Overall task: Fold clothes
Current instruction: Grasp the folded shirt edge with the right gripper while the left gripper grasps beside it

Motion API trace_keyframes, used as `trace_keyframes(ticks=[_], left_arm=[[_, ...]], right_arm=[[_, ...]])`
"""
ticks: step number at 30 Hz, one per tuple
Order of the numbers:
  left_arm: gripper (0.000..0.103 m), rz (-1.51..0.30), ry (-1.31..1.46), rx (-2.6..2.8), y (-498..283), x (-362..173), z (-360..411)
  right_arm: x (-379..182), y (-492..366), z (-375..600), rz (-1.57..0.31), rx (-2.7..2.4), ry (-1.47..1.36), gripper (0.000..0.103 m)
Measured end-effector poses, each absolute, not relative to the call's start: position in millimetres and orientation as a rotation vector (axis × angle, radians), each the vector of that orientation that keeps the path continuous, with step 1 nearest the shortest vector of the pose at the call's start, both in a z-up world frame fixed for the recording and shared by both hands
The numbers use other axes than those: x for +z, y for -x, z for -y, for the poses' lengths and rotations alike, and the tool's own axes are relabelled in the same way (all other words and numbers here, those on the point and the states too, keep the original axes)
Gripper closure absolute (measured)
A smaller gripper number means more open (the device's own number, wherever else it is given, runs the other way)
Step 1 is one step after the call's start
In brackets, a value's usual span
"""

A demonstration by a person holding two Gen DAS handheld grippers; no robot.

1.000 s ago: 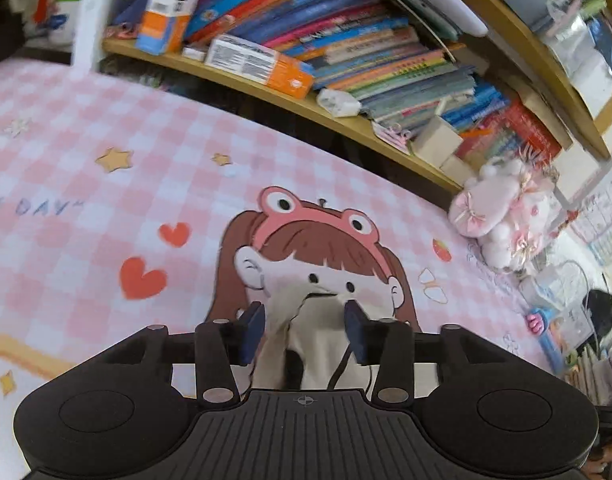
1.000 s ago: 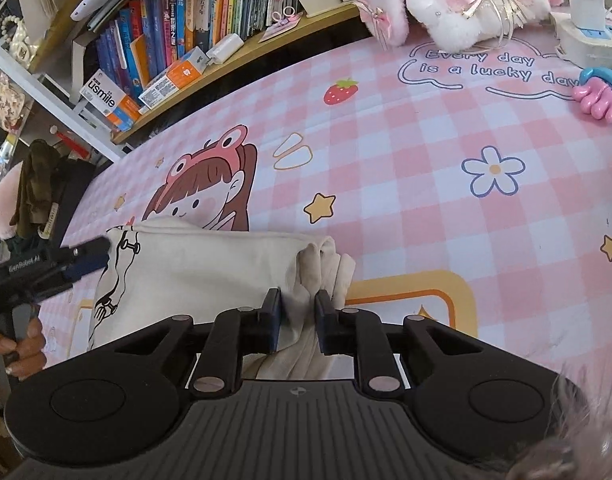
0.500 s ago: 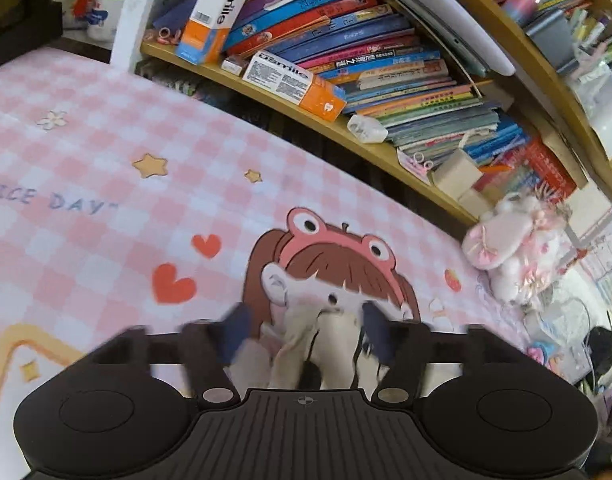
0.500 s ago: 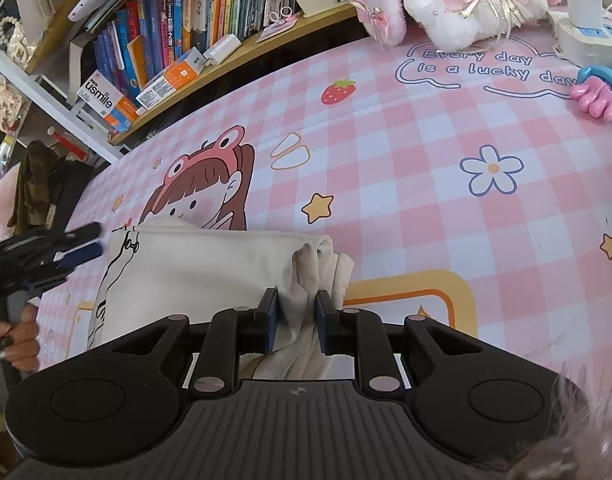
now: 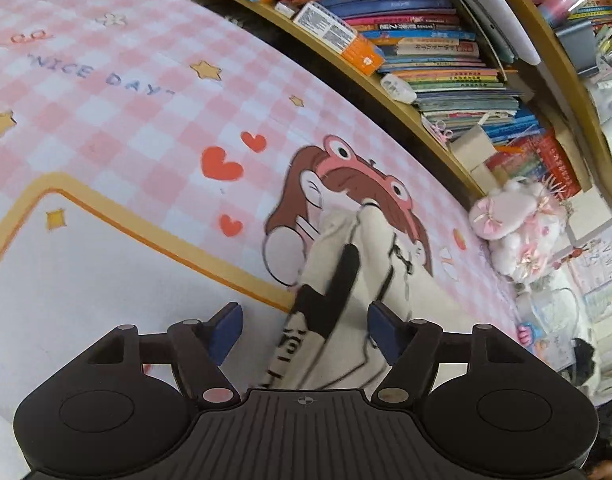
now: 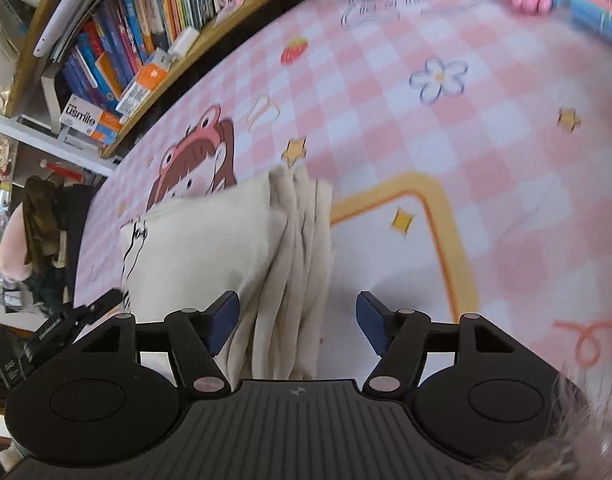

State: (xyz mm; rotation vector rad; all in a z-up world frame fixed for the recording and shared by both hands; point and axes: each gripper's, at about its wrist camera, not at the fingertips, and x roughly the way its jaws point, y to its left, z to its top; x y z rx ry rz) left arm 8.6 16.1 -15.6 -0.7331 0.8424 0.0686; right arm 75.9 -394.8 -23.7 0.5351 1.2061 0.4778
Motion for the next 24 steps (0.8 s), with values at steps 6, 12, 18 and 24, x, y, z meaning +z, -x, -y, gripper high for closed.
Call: trace_keyframes(ticks=[6, 12, 18, 24], left_arm=[[0.050, -0.855, 0.811, 0.044, -10, -20, -4], [0.077, -0.858, 0.781, 0.081, -1, -9, 8], [0.082, -0.883, 0.715, 0.014, 16, 2, 33], [0.069, -0.927, 0.769, 0.010, 17, -10, 23]], right_arm=[[-22, -74, 373, -1.205, 0.516, -0.478, 0.046], [-8, -61, 355, -1.097, 0.538, -0.274, 0.082], [15, -42, 363, -0.983, 0.565, -0.116, 0.089], [0, -45, 390, -1.114, 0.521, -0.277, 0.084]])
